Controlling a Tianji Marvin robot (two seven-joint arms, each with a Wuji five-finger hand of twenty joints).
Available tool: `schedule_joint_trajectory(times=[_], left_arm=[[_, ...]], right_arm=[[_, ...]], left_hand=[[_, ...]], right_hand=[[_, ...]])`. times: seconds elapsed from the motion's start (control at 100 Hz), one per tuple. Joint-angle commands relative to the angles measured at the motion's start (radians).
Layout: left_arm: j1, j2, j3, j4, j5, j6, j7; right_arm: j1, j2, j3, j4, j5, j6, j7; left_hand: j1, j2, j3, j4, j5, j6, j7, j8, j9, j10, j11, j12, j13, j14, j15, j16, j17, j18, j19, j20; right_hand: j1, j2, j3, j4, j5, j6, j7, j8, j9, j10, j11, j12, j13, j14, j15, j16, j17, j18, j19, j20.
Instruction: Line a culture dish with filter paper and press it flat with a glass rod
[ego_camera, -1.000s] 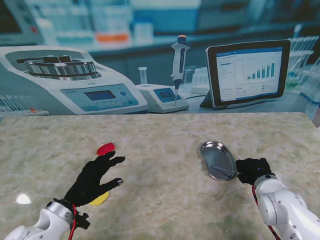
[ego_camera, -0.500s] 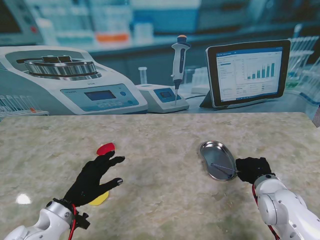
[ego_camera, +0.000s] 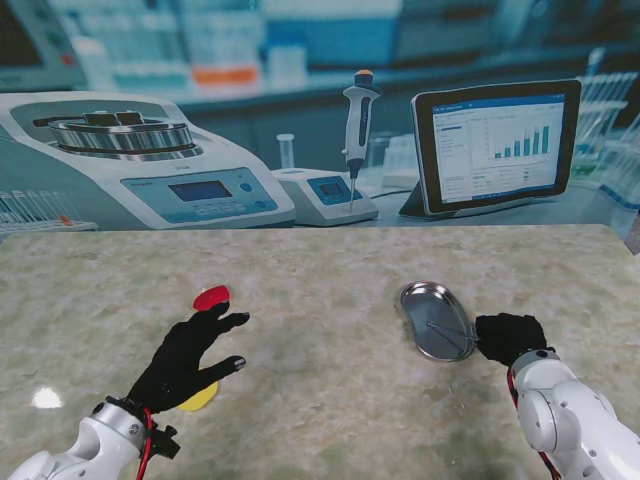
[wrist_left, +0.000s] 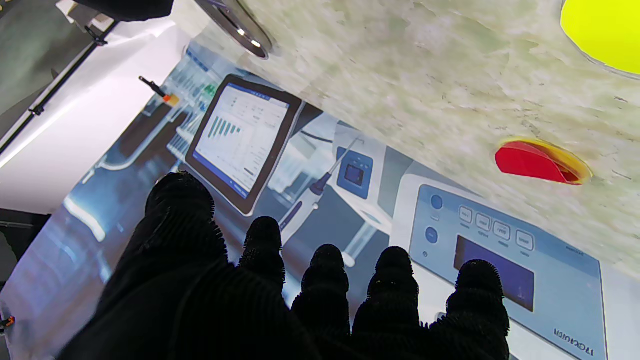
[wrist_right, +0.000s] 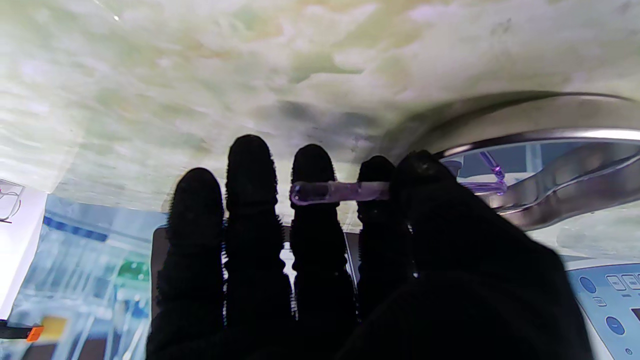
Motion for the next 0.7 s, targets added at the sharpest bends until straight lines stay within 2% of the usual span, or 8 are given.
schedule_joint_trajectory(times=[0.0,0.17,0.31,0.35,0.43,0.69], left_arm=[[0.005,0.000,0.001,-0.001,-0.001,0.004,-0.002],[0.005,0.000,0.001,-0.001,-0.001,0.005,-0.003],[0.005,0.000,0.001,-0.002,-0.001,0.006,-0.005],[0.005,0.000,0.001,-0.002,0.000,0.006,-0.005],[0.005,0.000,0.001,-0.002,0.000,0.007,-0.005],[0.004,0.000,0.001,-0.002,0.001,0.006,-0.004]], right_arm=[[-0.012,-0.003,0.003,-0.002,0.003,-0.003,-0.001],[-0.019,-0.005,0.014,-0.003,0.011,-0.010,-0.008],[-0.024,-0.009,0.022,0.002,0.032,-0.014,-0.038],[-0.025,-0.011,0.025,0.003,0.040,-0.017,-0.047],[-0.028,-0.016,0.031,0.003,0.071,-0.020,-0.065],[-0.035,-0.024,0.048,-0.013,0.118,-0.033,-0.082]], left_hand=[[0.029,0.030,-0.021,0.030,-0.007,-0.033,-0.019,-0.010,-0.027,-0.034,-0.011,-0.023,-0.030,-0.014,-0.025,-0.015,-0.003,-0.003,-0.058,-0.039],[0.029,0.034,-0.022,0.030,-0.008,-0.033,-0.019,-0.009,-0.027,-0.034,-0.012,-0.024,-0.031,-0.015,-0.026,-0.017,-0.003,-0.003,-0.059,-0.040],[0.031,0.035,-0.022,0.030,-0.007,-0.034,-0.017,-0.009,-0.028,-0.033,-0.013,-0.026,-0.030,-0.014,-0.027,-0.019,-0.003,-0.002,-0.060,-0.042],[0.031,0.036,-0.023,0.030,-0.008,-0.033,-0.018,-0.009,-0.028,-0.034,-0.013,-0.026,-0.031,-0.016,-0.027,-0.020,-0.002,-0.003,-0.060,-0.042],[0.031,0.036,-0.023,0.030,-0.008,-0.035,-0.018,-0.009,-0.027,-0.034,-0.013,-0.027,-0.030,-0.016,-0.027,-0.021,-0.002,-0.003,-0.061,-0.043],[0.032,0.037,-0.023,0.030,-0.008,-0.035,-0.018,-0.009,-0.028,-0.035,-0.013,-0.027,-0.030,-0.016,-0.026,-0.022,-0.002,-0.004,-0.062,-0.045]], right_hand=[[0.067,0.064,0.105,0.006,0.117,-0.075,0.085,0.072,0.023,0.015,0.019,0.023,0.040,0.019,0.047,0.021,0.021,0.032,0.047,0.025],[0.013,0.035,0.218,-0.021,0.167,-0.082,0.099,0.149,0.073,-0.004,0.085,0.091,0.093,0.010,0.120,0.076,0.075,0.036,0.079,0.048],[-0.021,0.001,0.290,-0.039,0.196,-0.088,0.101,0.161,0.109,-0.008,0.091,0.109,0.133,0.003,0.127,0.088,0.113,0.043,0.087,0.058],[-0.032,-0.009,0.310,-0.045,0.205,-0.093,0.100,0.164,0.121,-0.024,0.088,0.111,0.146,-0.001,0.125,0.090,0.124,0.042,0.085,0.059],[-0.049,-0.035,0.354,-0.055,0.225,-0.097,0.096,0.165,0.141,-0.016,0.079,0.112,0.165,0.001,0.119,0.090,0.141,0.049,0.085,0.062],[-0.065,-0.057,0.394,-0.065,0.247,-0.101,0.091,0.176,0.161,-0.023,0.072,0.115,0.183,0.001,0.115,0.092,0.158,0.051,0.085,0.065]])
